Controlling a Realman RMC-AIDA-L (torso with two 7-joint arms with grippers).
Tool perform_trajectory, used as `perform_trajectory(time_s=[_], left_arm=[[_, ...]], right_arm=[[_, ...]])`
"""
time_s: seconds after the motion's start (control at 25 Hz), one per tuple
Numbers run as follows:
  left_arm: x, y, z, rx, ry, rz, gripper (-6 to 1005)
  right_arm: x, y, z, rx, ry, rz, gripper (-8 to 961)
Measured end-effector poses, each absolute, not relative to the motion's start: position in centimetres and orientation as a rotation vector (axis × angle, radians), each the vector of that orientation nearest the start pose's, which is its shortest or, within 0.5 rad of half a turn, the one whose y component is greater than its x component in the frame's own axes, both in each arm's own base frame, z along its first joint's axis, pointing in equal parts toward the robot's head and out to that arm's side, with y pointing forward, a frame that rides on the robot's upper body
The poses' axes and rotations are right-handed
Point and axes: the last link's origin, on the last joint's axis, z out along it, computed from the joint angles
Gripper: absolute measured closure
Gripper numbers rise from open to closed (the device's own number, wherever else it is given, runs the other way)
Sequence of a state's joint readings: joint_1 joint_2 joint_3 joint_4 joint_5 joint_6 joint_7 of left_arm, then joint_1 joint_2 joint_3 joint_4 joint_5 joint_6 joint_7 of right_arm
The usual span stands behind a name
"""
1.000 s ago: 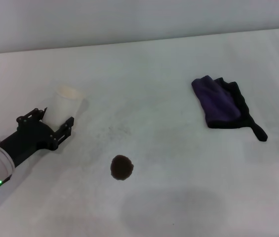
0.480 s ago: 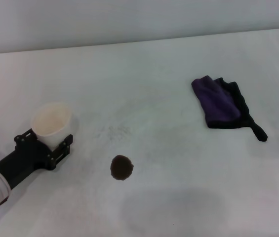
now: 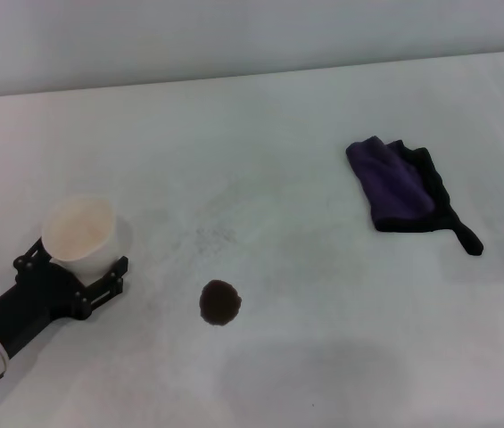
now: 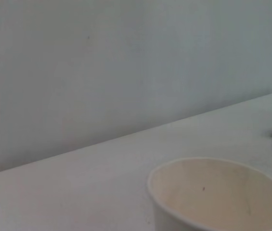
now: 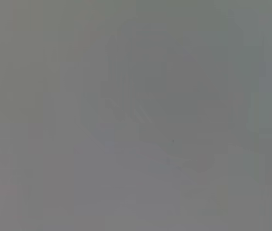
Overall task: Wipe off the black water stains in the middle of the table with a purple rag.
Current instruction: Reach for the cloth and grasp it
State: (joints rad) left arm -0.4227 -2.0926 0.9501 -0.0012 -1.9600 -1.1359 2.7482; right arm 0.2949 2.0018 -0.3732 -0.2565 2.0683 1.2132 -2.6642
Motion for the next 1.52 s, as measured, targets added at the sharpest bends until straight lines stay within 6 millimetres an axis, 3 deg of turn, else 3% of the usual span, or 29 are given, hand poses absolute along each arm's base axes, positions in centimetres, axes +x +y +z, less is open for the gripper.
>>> perform_trajectory(time_s=[0.2,0.48,0.68,0.88,1.24,1.52], left_arm=[[-34.3,26.9,-8.2,-2.238,-0.547,-0.521,156],[-35.0,24.3,-7.5,-2.187,-0.578,-0.602,109],[-36.0,21.4,-6.0,-2.070,-0.601,-0.670,108],[-37.2,20.0,-4.6,-1.938,-0.621,-0.667,108],[-37.4,21.5,-2.3,-1.773,-0.612,-0.708,109],[-36.7,23.5,-1.2,-1.721,-0.563,-0.750,110]], right_arm=[[41.3,28.7,10.4,-1.434,0.525,0.573,85],[41.2,28.5,10.3,-1.456,0.519,0.580,85],[41.0,28.4,10.5,-1.484,0.524,0.602,85],[40.9,28.4,11.0,-1.508,0.575,0.653,85],[38.7,30.0,14.1,-1.692,0.829,0.798,86],[35.0,30.3,17.4,-1.903,0.979,0.679,86]])
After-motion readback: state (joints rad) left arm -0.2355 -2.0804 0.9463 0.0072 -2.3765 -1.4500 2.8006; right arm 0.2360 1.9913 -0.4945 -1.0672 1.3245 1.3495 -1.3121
